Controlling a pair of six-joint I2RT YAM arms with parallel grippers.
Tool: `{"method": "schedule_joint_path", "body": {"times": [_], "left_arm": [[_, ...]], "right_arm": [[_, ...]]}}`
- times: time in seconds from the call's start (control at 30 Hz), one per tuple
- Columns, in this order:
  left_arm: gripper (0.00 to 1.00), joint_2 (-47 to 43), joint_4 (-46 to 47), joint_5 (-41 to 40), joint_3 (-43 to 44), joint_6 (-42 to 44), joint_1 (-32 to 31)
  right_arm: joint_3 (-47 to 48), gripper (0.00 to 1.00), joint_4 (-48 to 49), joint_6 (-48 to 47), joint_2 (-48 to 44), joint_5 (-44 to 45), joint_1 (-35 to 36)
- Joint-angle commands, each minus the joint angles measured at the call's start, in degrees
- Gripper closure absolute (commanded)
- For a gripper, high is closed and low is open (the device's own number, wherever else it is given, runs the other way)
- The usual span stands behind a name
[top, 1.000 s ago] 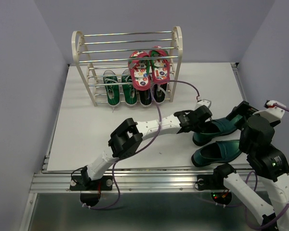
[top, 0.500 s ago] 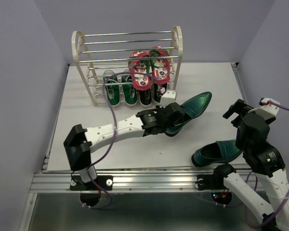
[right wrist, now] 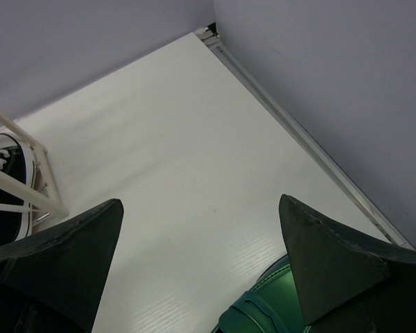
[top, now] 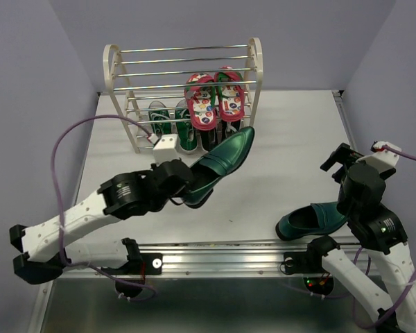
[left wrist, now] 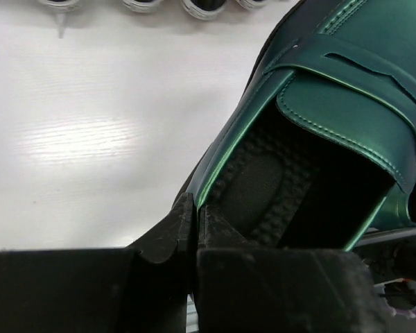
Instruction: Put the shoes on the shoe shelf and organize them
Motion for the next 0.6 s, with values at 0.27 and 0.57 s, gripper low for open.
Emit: {"method": "schedule_joint_path", "body": {"times": [0.27,0.57], "left_arm": [[1.0,-5.23,-6.22,-8.36,2.7,-0.07,16.2],[1.0,-2.42,-5.51,-9.07,6.3,4.15,26.13]], "right_arm": [[-1.21,0.0,4.42,0.24,0.64,1.24,0.11],[-1.57,0.0,5.04,0.16,0.73,0.97,0.11]]}}
